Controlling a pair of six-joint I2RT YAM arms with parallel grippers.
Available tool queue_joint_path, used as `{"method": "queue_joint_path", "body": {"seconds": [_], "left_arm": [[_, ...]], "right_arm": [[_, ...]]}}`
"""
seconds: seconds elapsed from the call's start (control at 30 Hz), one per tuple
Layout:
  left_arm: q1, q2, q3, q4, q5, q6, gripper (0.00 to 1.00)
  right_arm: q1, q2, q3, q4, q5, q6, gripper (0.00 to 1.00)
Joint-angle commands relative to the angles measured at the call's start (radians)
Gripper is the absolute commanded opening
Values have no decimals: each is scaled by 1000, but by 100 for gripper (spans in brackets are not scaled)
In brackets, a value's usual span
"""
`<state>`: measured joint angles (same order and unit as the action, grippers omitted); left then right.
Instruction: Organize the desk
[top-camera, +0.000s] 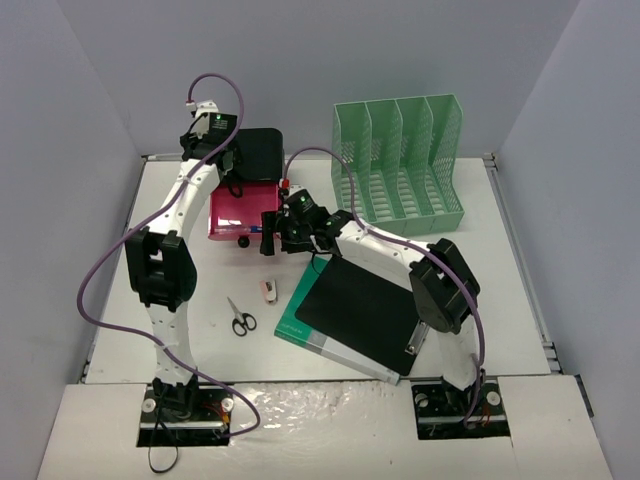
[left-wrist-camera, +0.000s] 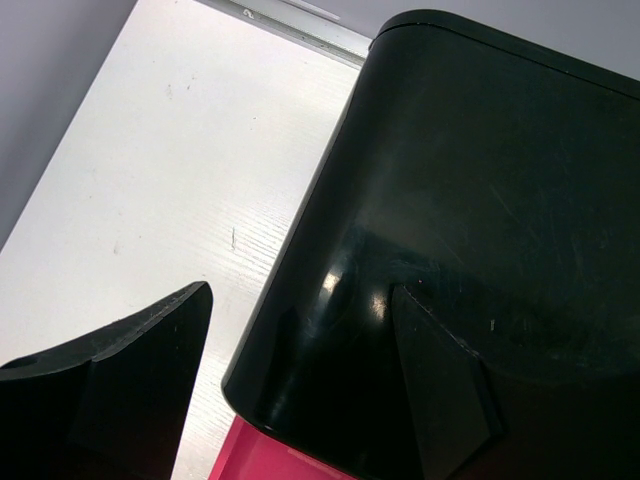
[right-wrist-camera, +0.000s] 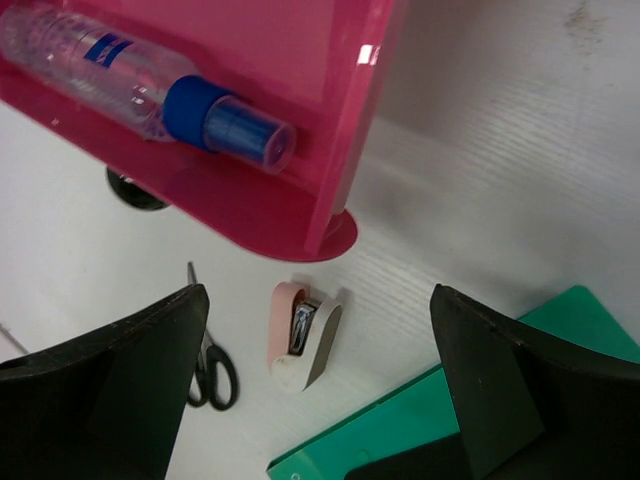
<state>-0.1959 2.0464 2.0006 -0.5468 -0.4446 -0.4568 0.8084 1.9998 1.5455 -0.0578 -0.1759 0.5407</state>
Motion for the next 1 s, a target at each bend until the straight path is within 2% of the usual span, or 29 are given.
{"method": "queue_joint_path", "body": {"seconds": [0.0, 0.37, 0.97], "left_arm": [[9, -22, 10, -39, 10, 0, 70], [8, -14, 22, -58, 12, -8, 70], [7, -38, -45, -45, 15, -14, 70]], "right_arm": [[19, 14, 44, 93, 135, -7, 90], [37, 106, 152, 124, 223, -25, 90], [17, 181, 335, 111, 368, -106, 92]]}}
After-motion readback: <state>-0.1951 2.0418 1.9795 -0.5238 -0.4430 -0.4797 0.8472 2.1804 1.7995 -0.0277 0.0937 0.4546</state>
